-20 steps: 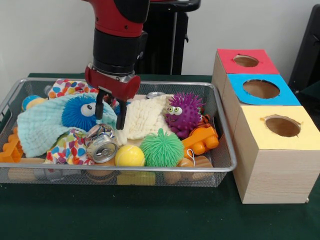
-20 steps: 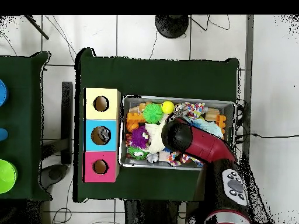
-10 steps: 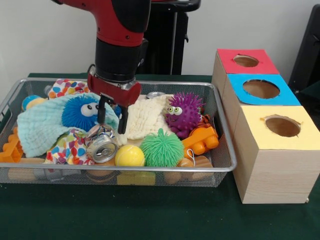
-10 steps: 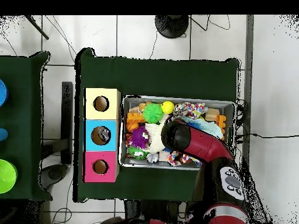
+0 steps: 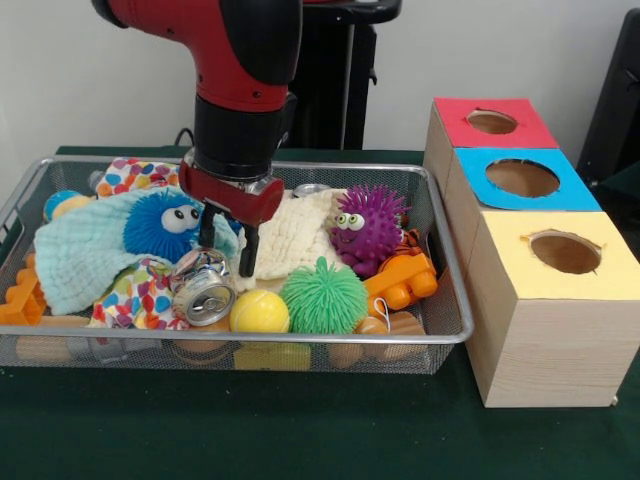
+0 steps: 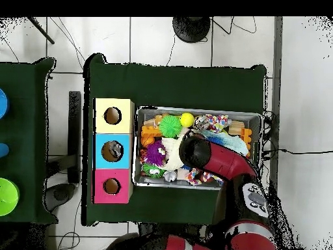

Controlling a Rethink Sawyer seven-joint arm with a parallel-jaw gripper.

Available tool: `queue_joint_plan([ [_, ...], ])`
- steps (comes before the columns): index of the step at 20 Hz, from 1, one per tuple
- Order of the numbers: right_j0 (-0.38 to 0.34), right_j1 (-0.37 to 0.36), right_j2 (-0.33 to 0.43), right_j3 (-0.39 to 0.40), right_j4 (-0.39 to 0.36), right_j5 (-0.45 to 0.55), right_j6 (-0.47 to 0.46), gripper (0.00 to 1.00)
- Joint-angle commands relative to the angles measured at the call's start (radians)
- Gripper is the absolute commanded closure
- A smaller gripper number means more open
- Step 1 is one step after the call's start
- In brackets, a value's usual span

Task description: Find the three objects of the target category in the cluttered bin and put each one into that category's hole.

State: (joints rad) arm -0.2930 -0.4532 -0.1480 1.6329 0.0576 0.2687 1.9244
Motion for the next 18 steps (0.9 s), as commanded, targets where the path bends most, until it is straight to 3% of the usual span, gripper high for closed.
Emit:
queue_joint_plan([
  [1,-0.01,0.036,0.058,-0.052,-0.019,0.052,0.069,0.0],
  [18,-0.062,0.019,0.082,-0.075,-0.036,0.094,0.016,0.0],
])
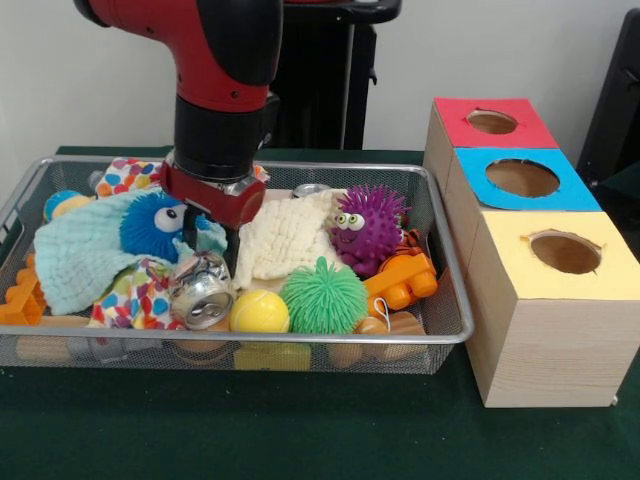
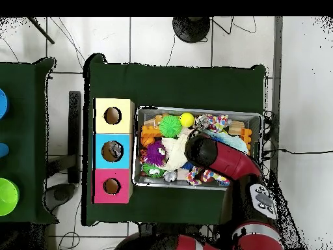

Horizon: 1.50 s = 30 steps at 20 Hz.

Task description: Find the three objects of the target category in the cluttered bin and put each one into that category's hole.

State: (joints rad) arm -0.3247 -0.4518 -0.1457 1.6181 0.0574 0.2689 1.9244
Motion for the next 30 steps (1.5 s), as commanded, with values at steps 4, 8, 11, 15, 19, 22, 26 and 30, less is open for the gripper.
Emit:
queue_joint_plan([
  [4,-0.024,0.018,0.062,-0.075,-0.039,0.091,0.021,0.0],
  [8,-0.02,0.016,0.053,-0.076,-0.041,0.096,0.025,1.0],
  [11,-0.023,0.017,0.054,-0.077,-0.043,0.089,0.024,1.0],
  [15,-0.026,0.023,0.057,-0.079,-0.043,0.069,0.03,1.0],
  [19,-0.025,0.017,0.056,-0.085,-0.04,0.082,0.03,1.0],
  [22,-0.023,0.016,0.051,-0.088,-0.045,0.093,0.023,0.0],
  [26,-0.028,0.018,0.054,-0.091,-0.046,0.089,0.02,0.0],
  [30,-0.028,0.003,0.058,-0.093,-0.037,0.103,0.024,0.0],
])
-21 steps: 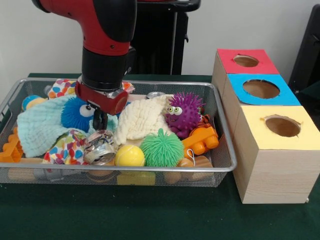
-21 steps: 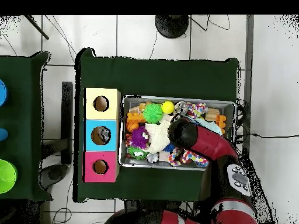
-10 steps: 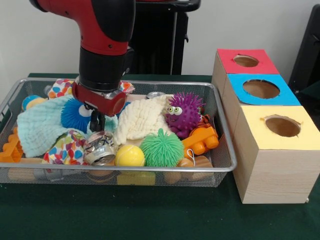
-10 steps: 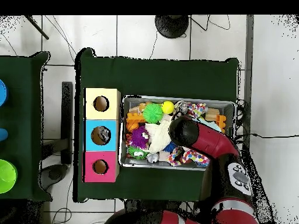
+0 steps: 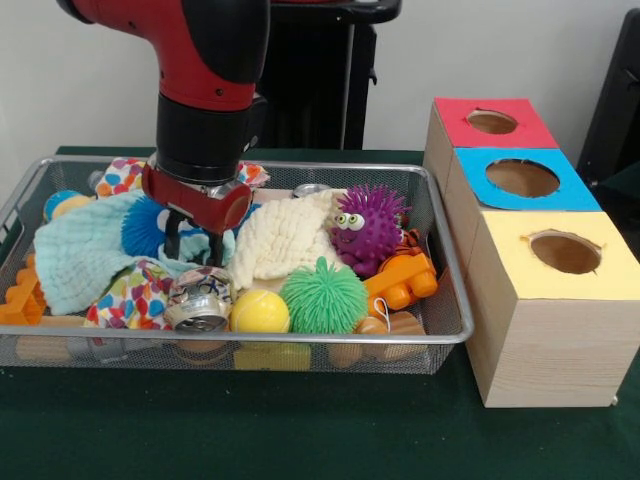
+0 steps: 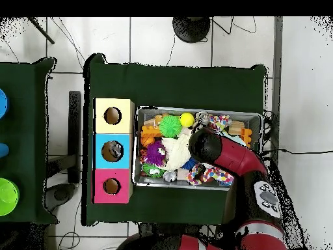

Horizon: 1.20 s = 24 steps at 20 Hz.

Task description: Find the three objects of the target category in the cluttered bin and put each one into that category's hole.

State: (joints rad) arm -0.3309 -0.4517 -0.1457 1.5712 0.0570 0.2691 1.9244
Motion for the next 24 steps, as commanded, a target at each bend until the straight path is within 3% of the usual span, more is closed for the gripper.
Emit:
queue_joint_plan([
  [1,-0.017,-0.003,0.054,-0.052,-0.033,0.122,0.025,0.0],
  [11,0.036,-0.062,-0.005,-0.126,-0.028,0.32,0.04,0.0],
  [15,0.036,-0.07,0.0,-0.115,-0.021,0.298,0.067,0.0],
  [19,0.032,-0.079,0.0,-0.085,0.049,0.247,0.181,0.0],
  [24,0.031,-0.082,-0.012,-0.036,0.101,0.18,0.251,0.0],
])
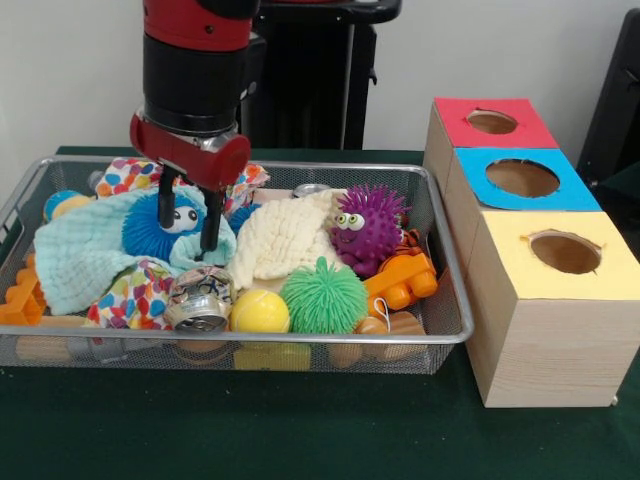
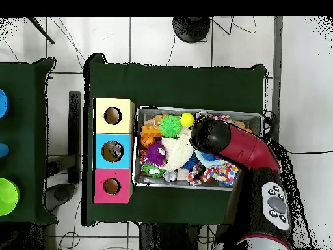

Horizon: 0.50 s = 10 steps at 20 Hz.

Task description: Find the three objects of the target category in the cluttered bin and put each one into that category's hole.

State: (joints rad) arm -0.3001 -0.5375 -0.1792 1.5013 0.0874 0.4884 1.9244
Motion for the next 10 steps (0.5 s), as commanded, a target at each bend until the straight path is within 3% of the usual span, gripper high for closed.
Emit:
queue_joint_plan([
  [1,-0.002,0.007,0.02,0.048,0.085,-0.075,0.27,0.0],
  [6,-0.013,-0.017,0.025,0.164,0.159,-0.214,0.349,0.0],
  [10,-0.01,-0.021,0.018,0.213,0.235,-0.248,0.383,0.0],
])
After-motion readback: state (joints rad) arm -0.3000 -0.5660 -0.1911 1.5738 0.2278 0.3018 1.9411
